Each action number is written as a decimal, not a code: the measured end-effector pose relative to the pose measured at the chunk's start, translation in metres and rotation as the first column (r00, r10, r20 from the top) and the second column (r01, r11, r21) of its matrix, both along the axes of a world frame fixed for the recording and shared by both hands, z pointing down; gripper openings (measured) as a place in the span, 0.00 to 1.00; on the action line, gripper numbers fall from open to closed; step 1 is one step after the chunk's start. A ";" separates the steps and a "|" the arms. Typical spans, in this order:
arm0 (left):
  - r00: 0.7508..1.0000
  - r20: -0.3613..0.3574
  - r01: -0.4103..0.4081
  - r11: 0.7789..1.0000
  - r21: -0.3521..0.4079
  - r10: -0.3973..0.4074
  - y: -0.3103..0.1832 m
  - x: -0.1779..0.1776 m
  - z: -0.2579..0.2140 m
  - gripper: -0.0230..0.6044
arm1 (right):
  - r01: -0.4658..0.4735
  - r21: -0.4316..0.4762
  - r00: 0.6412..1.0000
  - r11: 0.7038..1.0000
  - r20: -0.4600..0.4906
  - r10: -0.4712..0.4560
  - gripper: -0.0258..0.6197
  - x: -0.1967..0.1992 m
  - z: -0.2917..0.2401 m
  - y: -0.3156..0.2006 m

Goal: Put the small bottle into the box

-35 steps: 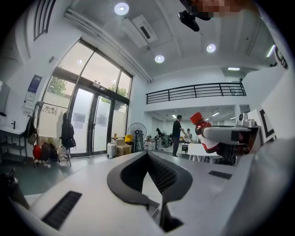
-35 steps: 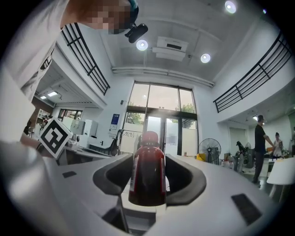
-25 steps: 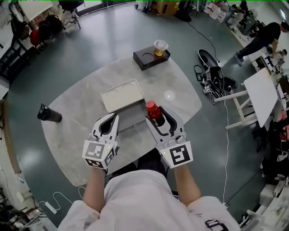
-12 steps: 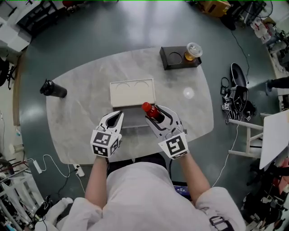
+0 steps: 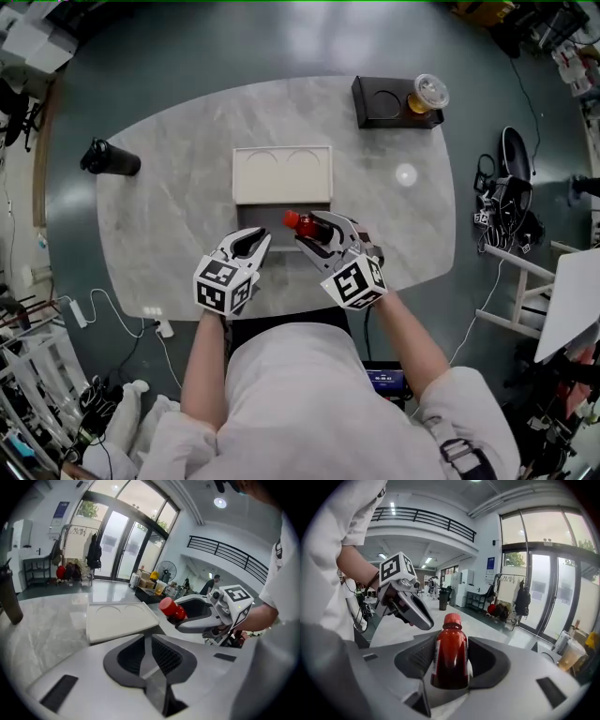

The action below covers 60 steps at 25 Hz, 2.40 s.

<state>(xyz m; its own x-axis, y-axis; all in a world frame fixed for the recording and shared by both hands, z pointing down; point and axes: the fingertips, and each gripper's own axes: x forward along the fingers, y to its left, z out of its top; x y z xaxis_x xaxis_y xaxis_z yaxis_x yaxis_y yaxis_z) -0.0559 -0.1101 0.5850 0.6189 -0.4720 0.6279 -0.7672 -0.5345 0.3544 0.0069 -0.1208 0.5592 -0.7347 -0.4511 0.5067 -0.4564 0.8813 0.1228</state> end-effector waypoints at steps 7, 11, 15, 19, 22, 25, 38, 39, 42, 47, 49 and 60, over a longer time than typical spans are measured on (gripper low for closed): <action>0.944 -0.322 0.028 0.989 -0.144 -0.074 -0.004 0.016 -0.006 0.47 | 0.030 -0.024 0.999 0.999 -0.038 -0.031 0.40 -0.015 0.022 0.006; 0.898 -0.427 0.023 0.982 -0.188 -0.103 -0.007 0.021 -0.009 0.50 | 0.065 -0.008 0.996 0.998 -0.059 -0.065 0.40 -0.022 0.024 0.010; 0.868 -0.478 0.027 0.975 -0.223 -0.133 -0.011 0.022 -0.006 0.51 | 0.095 -0.005 0.994 0.996 -0.059 -0.095 0.40 -0.031 0.024 0.014; 0.848 -0.508 0.030 0.970 -0.242 -0.153 -0.019 0.025 0.000 0.47 | 0.111 -0.004 0.991 0.994 -0.074 -0.111 0.40 -0.035 0.029 0.016; 0.841 -0.518 0.029 0.969 -0.245 -0.156 -0.024 0.025 -0.001 0.30 | 0.093 -0.018 0.992 0.996 -0.086 -0.094 0.40 -0.036 0.036 0.011; 0.869 -0.479 0.013 0.974 -0.225 -0.122 -0.026 0.028 0.000 0.29 | 0.079 -0.031 0.991 0.996 -0.106 -0.082 0.40 -0.036 0.043 0.008; 0.972 -0.232 -0.105 0.960 -0.260 0.043 -0.028 0.025 0.024 0.29 | -0.065 -0.133 0.997 0.989 -0.054 0.058 0.13 -0.008 0.049 0.023; 0.975 -0.213 -0.113 0.957 -0.268 0.056 -0.031 0.026 0.028 0.29 | -0.084 -0.137 0.996 0.987 -0.049 0.078 0.13 -0.003 0.050 0.025; 0.982 -0.160 -0.138 0.951 -0.278 0.096 -0.035 0.031 0.036 0.29 | -0.169 -0.146 0.985 0.975 -0.044 0.165 0.09 0.016 0.050 0.025; 0.979 -0.079 -0.201 0.952 -0.230 0.187 -0.034 0.054 0.041 0.29 | -0.356 -0.168 0.933 0.919 -0.008 0.360 0.09 0.051 0.049 0.007; 0.975 -0.024 -0.222 0.955 -0.196 0.221 -0.033 0.063 0.044 0.29 | -0.391 -0.156 0.918 0.907 0.000 0.395 0.09 0.060 0.046 0.002; 0.932 0.165 -0.329 0.944 0.002 0.324 -0.031 0.099 0.042 0.29 | -0.489 -0.193 0.861 0.851 0.048 0.506 0.09 0.085 0.045 -0.007</action>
<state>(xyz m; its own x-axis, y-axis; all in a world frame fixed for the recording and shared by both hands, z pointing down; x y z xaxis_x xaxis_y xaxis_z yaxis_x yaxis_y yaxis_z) 0.0431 -0.1409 0.6274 0.6346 -0.2804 0.7202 -0.5940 -0.7731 0.2223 0.0915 -0.1281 0.6046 -0.4825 -0.6833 0.5480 -0.8409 0.5364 -0.0715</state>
